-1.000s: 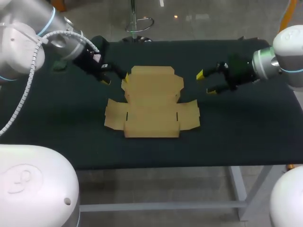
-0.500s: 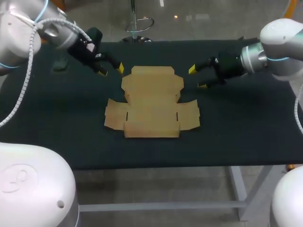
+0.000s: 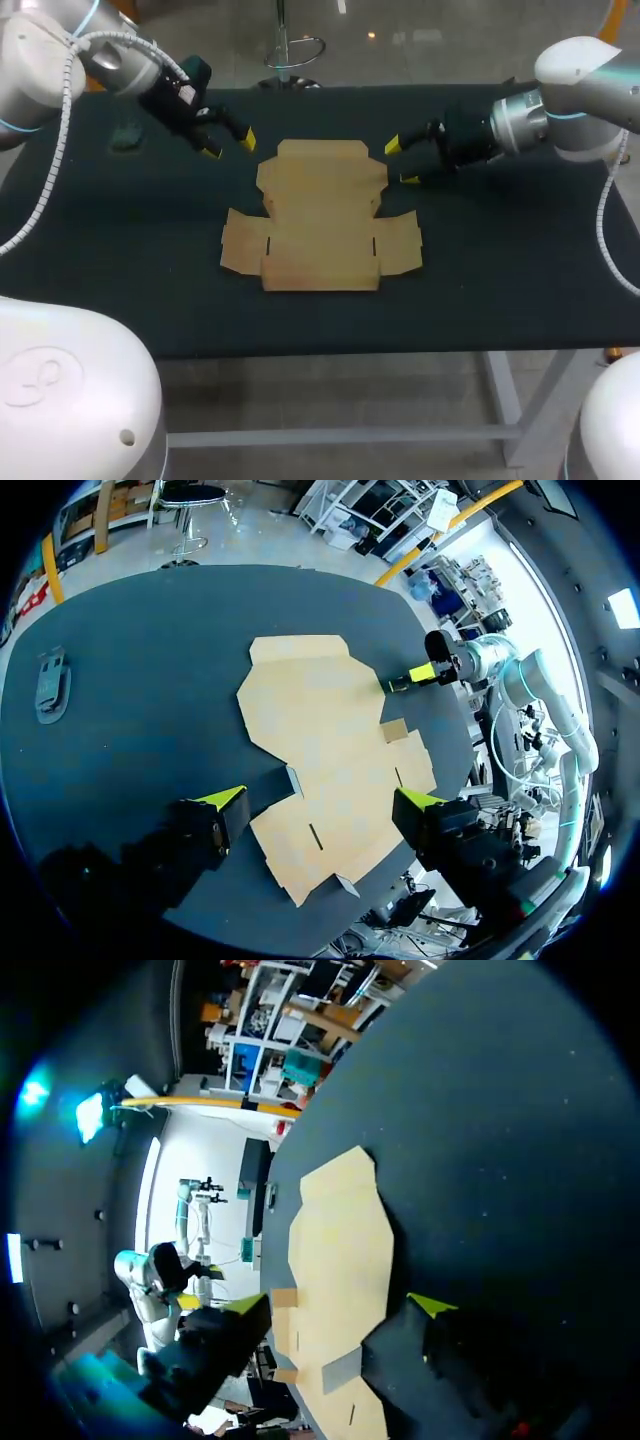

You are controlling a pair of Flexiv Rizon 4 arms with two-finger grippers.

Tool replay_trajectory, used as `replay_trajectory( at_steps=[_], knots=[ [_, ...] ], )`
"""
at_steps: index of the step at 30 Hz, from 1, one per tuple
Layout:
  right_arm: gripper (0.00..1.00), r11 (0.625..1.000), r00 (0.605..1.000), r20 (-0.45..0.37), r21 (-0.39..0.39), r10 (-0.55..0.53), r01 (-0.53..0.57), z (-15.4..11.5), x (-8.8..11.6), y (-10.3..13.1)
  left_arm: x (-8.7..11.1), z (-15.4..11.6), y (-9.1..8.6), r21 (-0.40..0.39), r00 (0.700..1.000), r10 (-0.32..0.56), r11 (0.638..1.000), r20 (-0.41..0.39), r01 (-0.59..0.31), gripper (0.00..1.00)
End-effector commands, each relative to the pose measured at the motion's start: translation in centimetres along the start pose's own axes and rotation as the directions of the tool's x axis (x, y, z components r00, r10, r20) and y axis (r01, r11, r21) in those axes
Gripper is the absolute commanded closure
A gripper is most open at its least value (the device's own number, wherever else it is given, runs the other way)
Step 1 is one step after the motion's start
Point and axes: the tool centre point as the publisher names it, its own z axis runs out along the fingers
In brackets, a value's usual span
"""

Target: Assemble the packaging by folding the flat box into shape, placing the metal phone stand inside, and closing the box properly

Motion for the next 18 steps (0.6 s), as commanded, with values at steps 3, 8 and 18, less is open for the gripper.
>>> replay_trajectory(
  at_steps=[3, 8, 18],
  knots=[
    [0.32, 0.998, 0.999, -0.051, 0.065, 0.015, -0.012, 0.9, -0.5, 0.7, -0.6, 0.0, -0.2, -0.009, 1.000, -0.003, 1.000, -0.007, 0.003, 0.00],
    [0.38, 0.997, 0.999, -0.020, 0.073, 0.034, -0.033, 1.4, -0.7, 0.6, -0.9, -0.1, 0.0, -0.011, 1.000, -0.006, 1.000, -0.012, 0.006, 0.00],
    [0.39, 0.996, 0.998, 0.029, 0.076, 0.052, -0.054, 1.6, -1.0, 0.3, -1.3, 0.0, 0.1, -0.012, 1.000, -0.007, 1.000, -0.021, 0.007, 0.00]
  ],
)
